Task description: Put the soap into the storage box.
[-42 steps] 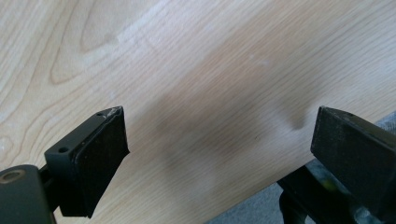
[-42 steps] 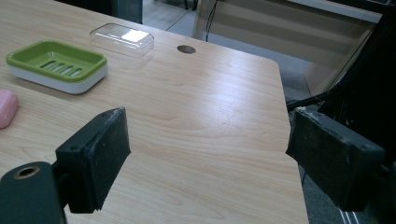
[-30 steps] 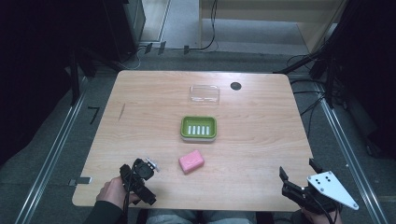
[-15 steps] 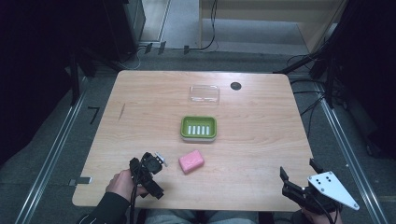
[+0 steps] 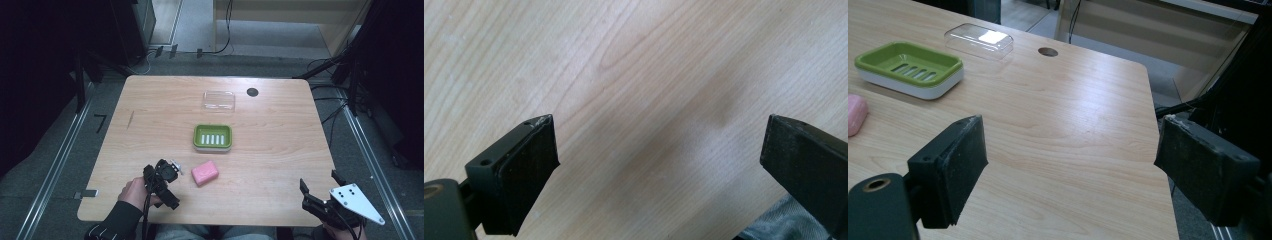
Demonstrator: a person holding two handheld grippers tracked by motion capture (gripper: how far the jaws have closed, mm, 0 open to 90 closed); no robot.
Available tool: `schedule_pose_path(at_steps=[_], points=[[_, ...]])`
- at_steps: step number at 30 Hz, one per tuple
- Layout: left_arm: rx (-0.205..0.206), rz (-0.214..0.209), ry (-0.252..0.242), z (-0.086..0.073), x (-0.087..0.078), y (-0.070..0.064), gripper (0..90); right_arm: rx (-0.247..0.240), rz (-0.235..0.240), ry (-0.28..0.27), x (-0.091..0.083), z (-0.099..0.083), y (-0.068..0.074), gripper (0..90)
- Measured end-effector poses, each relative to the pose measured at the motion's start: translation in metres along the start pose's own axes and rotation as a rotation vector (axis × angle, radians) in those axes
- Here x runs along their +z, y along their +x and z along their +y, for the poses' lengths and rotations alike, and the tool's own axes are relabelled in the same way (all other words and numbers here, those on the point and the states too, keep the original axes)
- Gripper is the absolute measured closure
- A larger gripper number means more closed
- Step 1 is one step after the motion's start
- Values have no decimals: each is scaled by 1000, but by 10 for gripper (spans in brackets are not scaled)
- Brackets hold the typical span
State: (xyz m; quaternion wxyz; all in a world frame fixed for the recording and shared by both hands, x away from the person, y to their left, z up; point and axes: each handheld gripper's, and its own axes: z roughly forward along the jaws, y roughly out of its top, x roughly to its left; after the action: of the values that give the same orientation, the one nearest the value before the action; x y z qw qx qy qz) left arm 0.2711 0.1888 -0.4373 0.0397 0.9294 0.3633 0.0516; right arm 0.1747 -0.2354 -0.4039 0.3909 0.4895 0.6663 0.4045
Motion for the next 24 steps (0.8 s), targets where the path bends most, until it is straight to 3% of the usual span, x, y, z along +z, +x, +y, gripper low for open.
schedule_pose_path(at_steps=[16,24], points=[[36,-15,-13,28,0,-1,17,2,0,2,0,0,0,135],[34,-24,-24,37,0,-2,17,5,0,3,0,0,0,135]])
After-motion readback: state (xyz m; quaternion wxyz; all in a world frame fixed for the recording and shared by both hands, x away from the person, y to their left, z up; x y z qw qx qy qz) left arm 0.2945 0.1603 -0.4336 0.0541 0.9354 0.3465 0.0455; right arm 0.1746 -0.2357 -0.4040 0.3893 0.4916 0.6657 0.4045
